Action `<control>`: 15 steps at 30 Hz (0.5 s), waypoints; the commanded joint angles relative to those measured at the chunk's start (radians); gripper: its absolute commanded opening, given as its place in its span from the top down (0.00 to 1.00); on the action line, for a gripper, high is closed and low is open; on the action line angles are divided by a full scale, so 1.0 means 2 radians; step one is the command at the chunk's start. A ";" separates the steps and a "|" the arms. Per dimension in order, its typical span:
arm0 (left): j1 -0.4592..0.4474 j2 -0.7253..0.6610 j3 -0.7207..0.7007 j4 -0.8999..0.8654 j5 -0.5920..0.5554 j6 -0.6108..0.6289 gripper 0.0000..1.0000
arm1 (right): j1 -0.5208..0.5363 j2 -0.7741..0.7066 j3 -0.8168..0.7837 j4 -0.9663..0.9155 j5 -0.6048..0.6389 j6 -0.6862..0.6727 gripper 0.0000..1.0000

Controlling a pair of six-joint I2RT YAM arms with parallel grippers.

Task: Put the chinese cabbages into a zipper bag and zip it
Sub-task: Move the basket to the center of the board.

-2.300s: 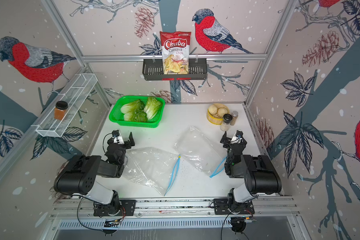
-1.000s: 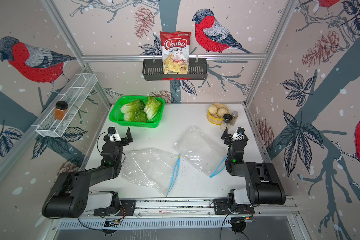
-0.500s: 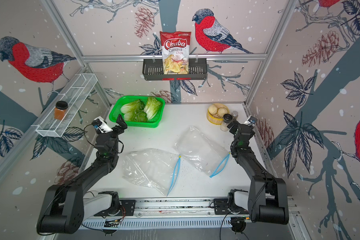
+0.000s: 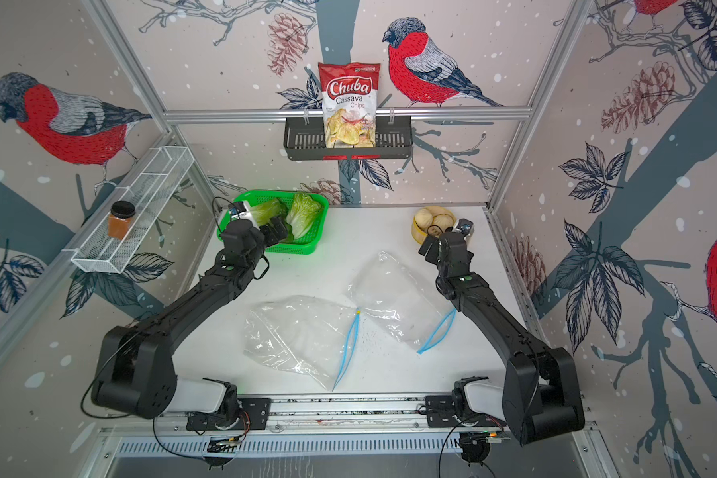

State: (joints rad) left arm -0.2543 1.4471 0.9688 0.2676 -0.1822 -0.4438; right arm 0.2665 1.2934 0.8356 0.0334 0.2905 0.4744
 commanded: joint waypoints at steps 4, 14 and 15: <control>-0.050 0.093 0.112 -0.113 0.001 0.007 0.03 | 0.037 0.051 0.041 -0.045 -0.031 0.037 0.00; -0.076 0.302 0.382 -0.319 0.027 0.004 0.04 | 0.061 0.111 0.115 -0.079 -0.067 0.039 0.00; -0.079 0.320 0.405 -0.332 0.030 0.006 0.04 | 0.061 0.114 0.117 -0.080 -0.068 0.036 0.00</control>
State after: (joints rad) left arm -0.4053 2.0274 1.6901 -0.2268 -0.1505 -0.4374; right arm 0.3843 1.5116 1.0542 -0.0959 0.1799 0.5480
